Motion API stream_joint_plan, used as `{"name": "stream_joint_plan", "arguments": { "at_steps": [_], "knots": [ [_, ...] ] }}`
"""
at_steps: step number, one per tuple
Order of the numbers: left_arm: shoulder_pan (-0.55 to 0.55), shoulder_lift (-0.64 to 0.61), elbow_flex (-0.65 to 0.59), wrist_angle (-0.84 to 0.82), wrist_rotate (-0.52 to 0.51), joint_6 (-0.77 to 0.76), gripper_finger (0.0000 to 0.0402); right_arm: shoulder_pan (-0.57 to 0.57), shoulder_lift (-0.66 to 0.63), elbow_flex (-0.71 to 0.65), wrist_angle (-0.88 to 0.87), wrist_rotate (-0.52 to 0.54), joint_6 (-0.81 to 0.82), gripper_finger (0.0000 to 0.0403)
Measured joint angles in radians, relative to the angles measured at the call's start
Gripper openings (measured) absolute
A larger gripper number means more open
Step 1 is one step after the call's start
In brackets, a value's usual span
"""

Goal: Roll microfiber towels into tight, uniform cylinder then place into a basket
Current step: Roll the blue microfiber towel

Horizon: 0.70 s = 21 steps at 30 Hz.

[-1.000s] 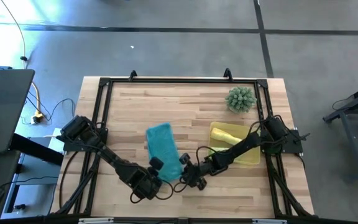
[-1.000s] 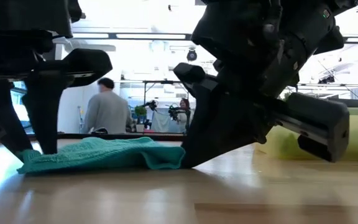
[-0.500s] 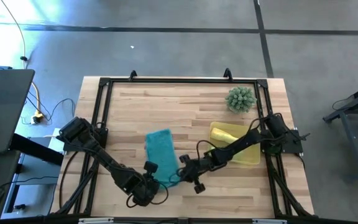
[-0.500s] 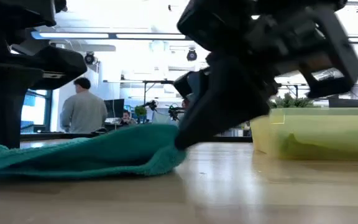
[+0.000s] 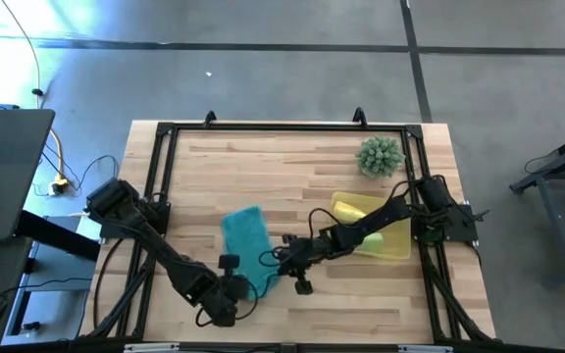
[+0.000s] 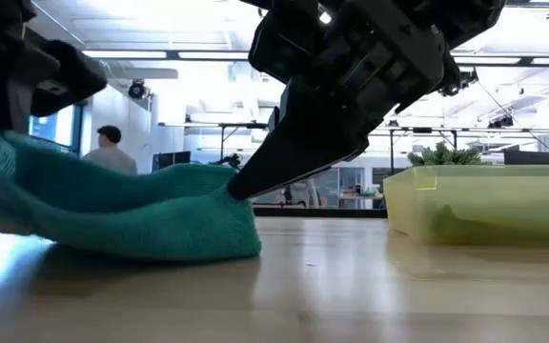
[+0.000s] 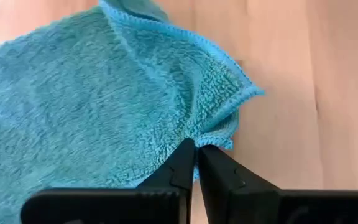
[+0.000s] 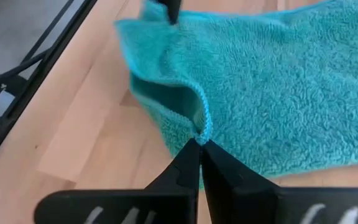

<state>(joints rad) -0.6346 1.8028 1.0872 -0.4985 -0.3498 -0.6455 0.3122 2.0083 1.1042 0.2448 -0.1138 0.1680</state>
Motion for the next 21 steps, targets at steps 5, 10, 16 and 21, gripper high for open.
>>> {"name": "stream_joint_plan", "arguments": {
  "at_steps": [5,10,16,21],
  "knots": [
    [-0.01,-0.003,-0.041,-0.019,-0.026,-0.265,0.0012,-0.005,0.0,0.0,0.001,0.004,0.017,0.0002],
    [-0.029,-0.005,-0.096,0.061,-0.098,-0.507,0.0012,-0.007,0.0,0.002,0.001,0.061,0.034,0.0002],
    [-0.058,-0.015,-0.099,0.04,-0.132,-0.664,0.0011,-0.025,0.0,0.002,0.006,0.085,0.026,0.0002],
    [-0.091,-0.017,-0.099,0.058,-0.167,-0.564,0.0011,-0.01,0.001,0.002,0.005,0.06,-0.177,0.0029]
  ]
}}
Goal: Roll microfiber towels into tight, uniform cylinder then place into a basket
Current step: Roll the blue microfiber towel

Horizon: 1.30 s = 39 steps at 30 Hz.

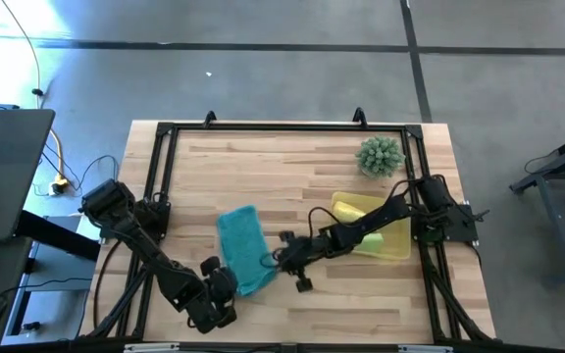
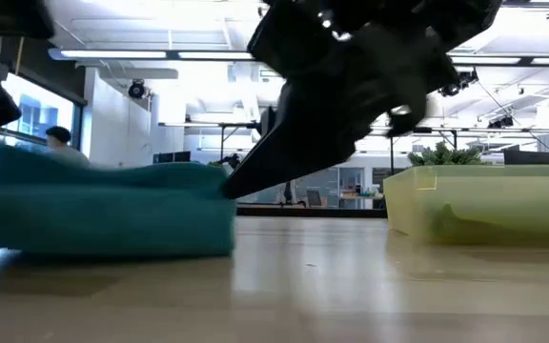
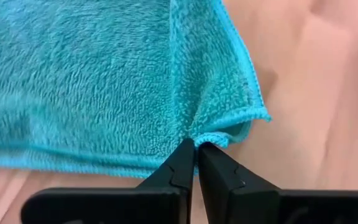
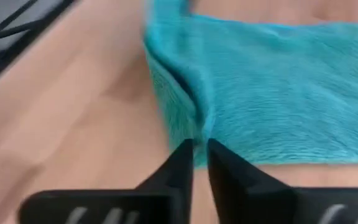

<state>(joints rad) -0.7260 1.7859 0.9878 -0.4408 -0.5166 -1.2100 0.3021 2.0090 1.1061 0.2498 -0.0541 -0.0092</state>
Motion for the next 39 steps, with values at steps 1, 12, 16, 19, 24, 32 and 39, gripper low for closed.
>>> {"name": "stream_joint_plan", "arguments": {
  "at_steps": [1,12,16,19,24,32,39],
  "knots": [
    [-0.004,0.0,0.0,0.0,0.015,0.022,0.0012,0.008,0.0,0.0,0.003,-0.016,-0.037,0.0042],
    [-0.008,0.0,0.0,0.006,0.06,0.293,0.0011,0.091,0.001,0.0,0.028,-0.047,-0.325,0.0161],
    [-0.007,0.0,0.0,0.006,0.085,0.369,0.0012,0.102,0.033,0.003,0.113,-0.056,-0.394,0.0159],
    [-0.001,0.0,0.0,0.009,0.116,0.383,0.0019,0.104,0.061,0.003,0.147,-0.075,-0.398,0.0154],
    [-0.001,0.0,0.001,0.029,0.12,0.376,0.0031,0.104,0.094,0.002,0.17,-0.062,-0.484,0.0146],
    [-0.001,0.0,0.001,0.028,0.12,0.376,0.0054,0.105,0.169,0.054,0.193,-0.033,-0.543,0.0138],
    [-0.001,-0.004,0.036,0.036,0.174,0.397,0.0088,0.107,0.188,0.133,0.043,-0.011,-0.516,0.0095]
  ]
}}
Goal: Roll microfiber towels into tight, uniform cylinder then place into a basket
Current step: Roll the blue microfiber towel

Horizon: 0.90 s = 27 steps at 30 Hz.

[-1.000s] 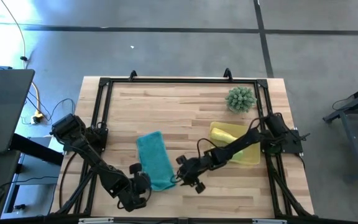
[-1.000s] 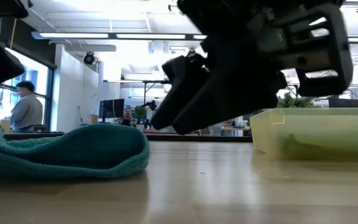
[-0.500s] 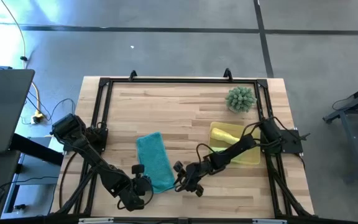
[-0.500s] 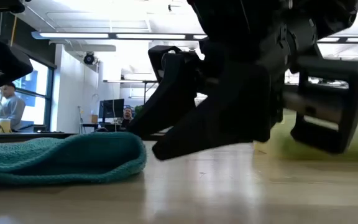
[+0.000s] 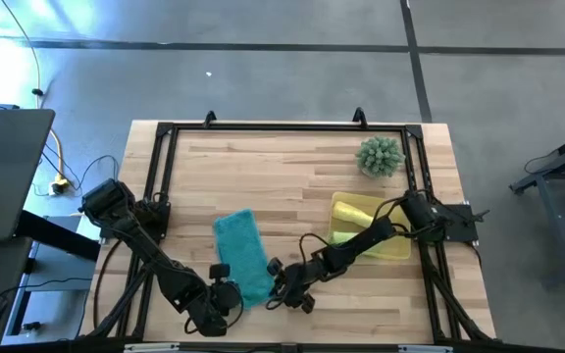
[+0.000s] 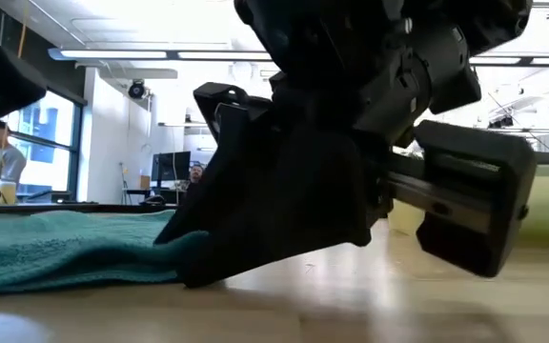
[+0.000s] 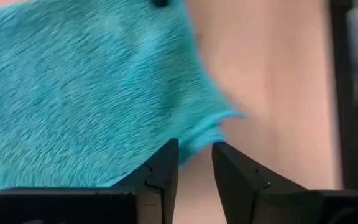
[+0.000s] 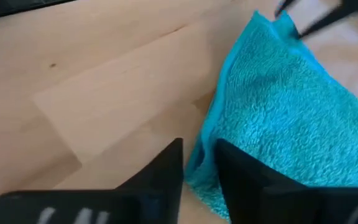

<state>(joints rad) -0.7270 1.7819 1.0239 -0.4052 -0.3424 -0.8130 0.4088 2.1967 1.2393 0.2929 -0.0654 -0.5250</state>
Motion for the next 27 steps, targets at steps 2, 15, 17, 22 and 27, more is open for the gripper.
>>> {"name": "stream_joint_plan", "arguments": {
  "at_steps": [2,15,17,22,27],
  "knots": [
    [-0.002,-0.001,0.017,0.002,0.027,0.006,0.0099,0.0,0.0,0.014,-0.038,-0.003,0.027,0.0071],
    [-0.017,-0.001,0.11,0.029,0.127,0.059,0.0131,-0.024,0.0,0.017,-0.051,-0.101,0.447,0.0002],
    [-0.03,-0.001,0.11,0.033,0.11,0.054,0.0131,-0.039,0.003,0.016,-0.021,-0.154,0.597,0.0002],
    [-0.076,-0.001,0.11,0.039,0.015,0.041,0.0131,-0.083,0.005,0.013,0.038,-0.267,0.96,0.0001],
    [-0.115,-0.001,0.11,0.039,-0.102,0.016,0.0131,-0.111,0.004,0.014,0.122,-0.284,1.187,0.0001]
  ]
}}
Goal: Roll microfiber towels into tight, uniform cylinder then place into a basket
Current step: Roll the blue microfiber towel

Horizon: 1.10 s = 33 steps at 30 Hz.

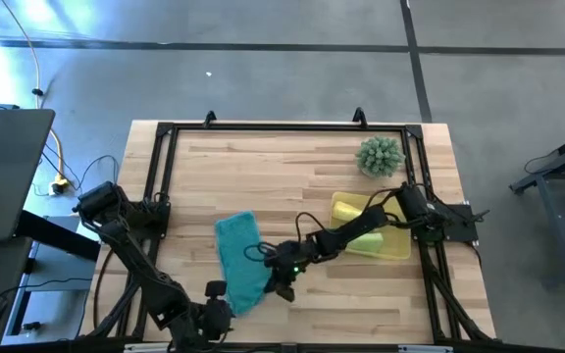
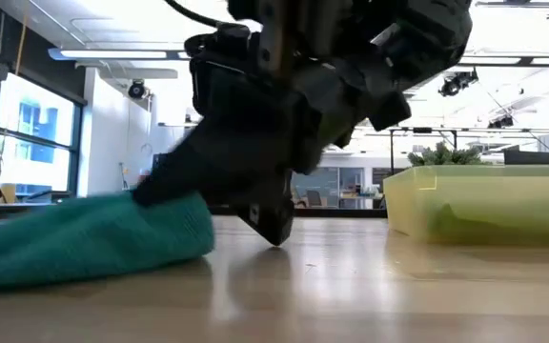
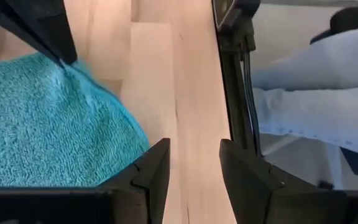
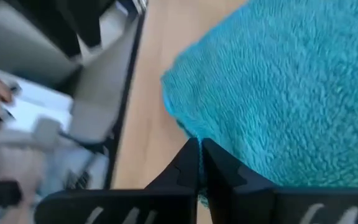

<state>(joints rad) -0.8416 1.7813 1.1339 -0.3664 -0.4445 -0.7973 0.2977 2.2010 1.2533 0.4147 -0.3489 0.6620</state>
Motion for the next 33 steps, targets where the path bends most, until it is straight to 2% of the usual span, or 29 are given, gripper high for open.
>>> {"name": "stream_joint_plan", "arguments": {
  "at_steps": [4,7,10,15,20,25,33],
  "knots": [
    [-0.006,0.0,0.0,-0.001,-0.056,-0.006,0.0131,-0.025,-0.001,0.0,0.032,0.027,0.096,0.0],
    [-0.005,0.0,0.0,-0.003,-0.103,-0.003,0.0131,-0.047,-0.004,0.003,-0.035,0.135,0.118,0.0],
    [0.0,0.0,0.0,-0.004,-0.115,-0.003,0.0131,-0.062,-0.007,0.005,-0.087,0.189,0.114,0.0],
    [0.006,0.002,0.0,-0.056,-0.147,-0.004,0.0131,-0.069,-0.008,0.005,-0.099,0.188,0.077,0.0],
    [0.033,0.031,0.0,-0.166,-0.181,-0.073,0.0131,-0.059,-0.006,0.004,-0.114,0.194,0.032,0.0],
    [0.072,0.084,0.0,-0.185,-0.177,-0.123,0.0131,-0.046,-0.005,0.004,-0.141,0.242,-0.002,0.0],
    [0.088,0.134,0.0,-0.261,-0.157,-0.253,0.0131,-0.038,-0.005,0.003,-0.16,0.244,-0.042,0.0]
  ]
}}
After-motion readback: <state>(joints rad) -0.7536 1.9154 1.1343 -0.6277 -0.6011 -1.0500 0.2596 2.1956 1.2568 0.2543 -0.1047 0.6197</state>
